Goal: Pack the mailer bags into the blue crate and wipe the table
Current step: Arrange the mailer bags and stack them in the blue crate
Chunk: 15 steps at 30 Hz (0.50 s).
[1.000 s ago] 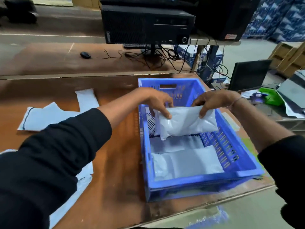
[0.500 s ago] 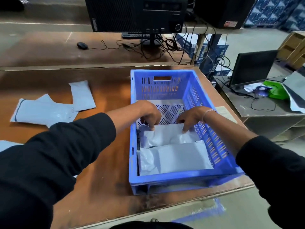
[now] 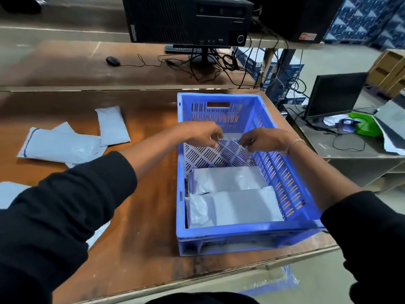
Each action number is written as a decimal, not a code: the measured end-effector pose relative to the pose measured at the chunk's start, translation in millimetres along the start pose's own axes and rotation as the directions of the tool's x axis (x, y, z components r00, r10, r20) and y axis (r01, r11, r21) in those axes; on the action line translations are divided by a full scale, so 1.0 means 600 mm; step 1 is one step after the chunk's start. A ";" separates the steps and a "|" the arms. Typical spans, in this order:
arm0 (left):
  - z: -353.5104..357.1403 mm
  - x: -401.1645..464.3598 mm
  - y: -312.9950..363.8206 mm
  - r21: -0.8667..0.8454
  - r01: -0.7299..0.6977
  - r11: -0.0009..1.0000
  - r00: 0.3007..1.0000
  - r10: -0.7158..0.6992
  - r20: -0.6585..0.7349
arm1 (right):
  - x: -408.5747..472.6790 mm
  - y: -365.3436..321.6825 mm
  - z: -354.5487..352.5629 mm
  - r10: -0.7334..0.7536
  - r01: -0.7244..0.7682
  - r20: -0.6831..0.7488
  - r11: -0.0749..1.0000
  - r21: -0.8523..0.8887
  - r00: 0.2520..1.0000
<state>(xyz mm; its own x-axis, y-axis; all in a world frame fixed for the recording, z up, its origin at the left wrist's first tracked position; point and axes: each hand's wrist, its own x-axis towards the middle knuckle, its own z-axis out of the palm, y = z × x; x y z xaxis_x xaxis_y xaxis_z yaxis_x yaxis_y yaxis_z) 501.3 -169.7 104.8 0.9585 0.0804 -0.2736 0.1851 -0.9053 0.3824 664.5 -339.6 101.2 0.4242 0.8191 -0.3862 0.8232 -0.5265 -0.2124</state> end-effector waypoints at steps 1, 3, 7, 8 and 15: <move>-0.008 -0.012 -0.007 -0.099 -0.024 0.995 0.995 0.014 -0.102 | 0.002 -0.001 -0.002 0.016 -0.007 -0.094 0.996 0.093 0.995; -0.015 -0.036 -0.026 -0.312 -0.056 0.948 0.967 -0.026 -0.253 | 0.007 -0.011 0.000 0.092 -0.006 -0.190 0.913 0.409 0.977; -0.025 -0.092 -0.063 -0.599 -0.145 0.788 0.906 -0.137 -0.400 | 0.012 -0.068 -0.003 0.194 0.036 -0.180 0.576 0.816 0.964; -0.026 -0.106 -0.074 -0.639 -0.161 0.752 0.891 -0.168 -0.423 | 0.012 -0.089 -0.007 0.207 0.046 -0.171 0.501 0.864 0.963; -0.005 -0.201 -0.200 -0.782 -0.148 0.606 0.837 -0.344 -0.425 | 0.023 -0.251 -0.015 0.168 0.026 -0.052 0.155 0.988 0.984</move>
<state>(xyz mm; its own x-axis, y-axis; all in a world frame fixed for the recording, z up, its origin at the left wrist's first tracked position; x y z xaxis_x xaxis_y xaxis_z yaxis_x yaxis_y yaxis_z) 364.3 -69.5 94.7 0.8312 0.5557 0.0145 0.1400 -0.2346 0.9620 550.0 -247.2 136.1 0.5759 0.7296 -0.3688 -0.2337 -0.2855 -0.9295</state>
